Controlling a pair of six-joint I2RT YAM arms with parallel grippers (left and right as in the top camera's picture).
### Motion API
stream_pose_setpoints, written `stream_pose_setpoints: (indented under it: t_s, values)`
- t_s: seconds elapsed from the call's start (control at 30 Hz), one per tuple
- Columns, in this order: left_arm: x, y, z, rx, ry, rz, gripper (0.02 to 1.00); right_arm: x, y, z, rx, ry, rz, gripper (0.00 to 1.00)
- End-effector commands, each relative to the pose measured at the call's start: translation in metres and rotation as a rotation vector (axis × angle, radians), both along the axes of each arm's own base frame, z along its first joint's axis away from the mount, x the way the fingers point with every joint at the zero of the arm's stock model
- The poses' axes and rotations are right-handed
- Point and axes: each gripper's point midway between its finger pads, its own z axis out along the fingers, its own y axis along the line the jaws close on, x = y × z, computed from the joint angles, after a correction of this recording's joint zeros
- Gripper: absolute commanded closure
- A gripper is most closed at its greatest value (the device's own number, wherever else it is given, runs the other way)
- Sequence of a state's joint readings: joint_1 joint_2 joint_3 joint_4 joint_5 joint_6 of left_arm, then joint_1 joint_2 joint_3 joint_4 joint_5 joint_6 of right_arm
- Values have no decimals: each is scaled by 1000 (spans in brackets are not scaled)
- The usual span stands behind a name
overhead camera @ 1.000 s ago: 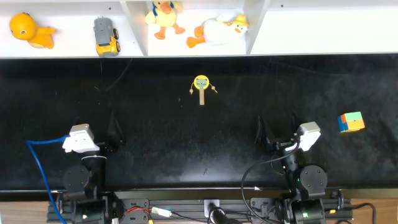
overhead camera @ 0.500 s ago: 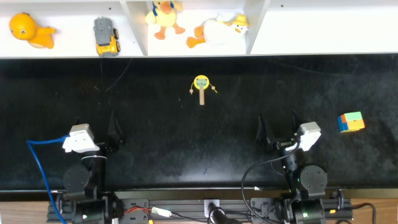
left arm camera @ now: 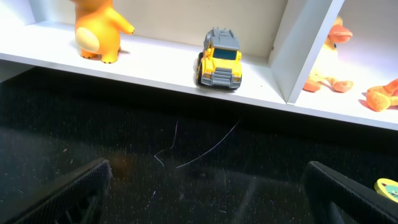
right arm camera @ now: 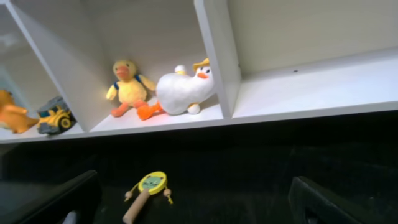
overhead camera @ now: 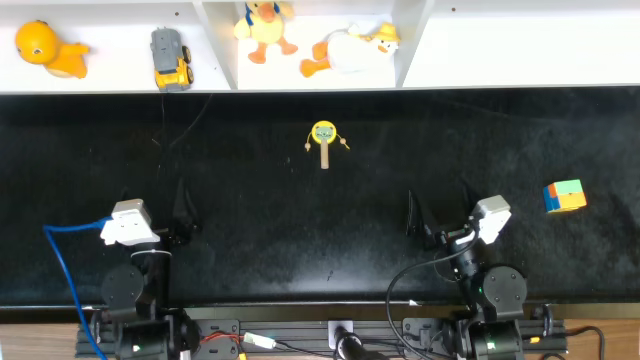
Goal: Store Toys
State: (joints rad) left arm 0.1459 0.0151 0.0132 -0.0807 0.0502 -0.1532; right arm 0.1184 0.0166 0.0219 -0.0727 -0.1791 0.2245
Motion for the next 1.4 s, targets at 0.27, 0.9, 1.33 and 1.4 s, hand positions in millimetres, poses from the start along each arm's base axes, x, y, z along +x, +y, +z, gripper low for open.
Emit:
stream_pose_setpoints:
  t_s: [0.27, 0.9, 1.33, 1.4]
  values:
    - [0, -2, 1, 23, -9, -15, 20, 0, 22, 83, -43, 145, 130, 1]
    - [0, -2, 1, 23, -9, -15, 23, 69, 166, 62, -297, 774, 282, 3]
    - [0, -2, 1, 23, -9, -15, 20, 78, 191, -41, -211, 1128, 121, 1]
    - [0, -2, 1, 23, -9, -15, 23, 80, 191, -53, -220, 1153, 103, 1]
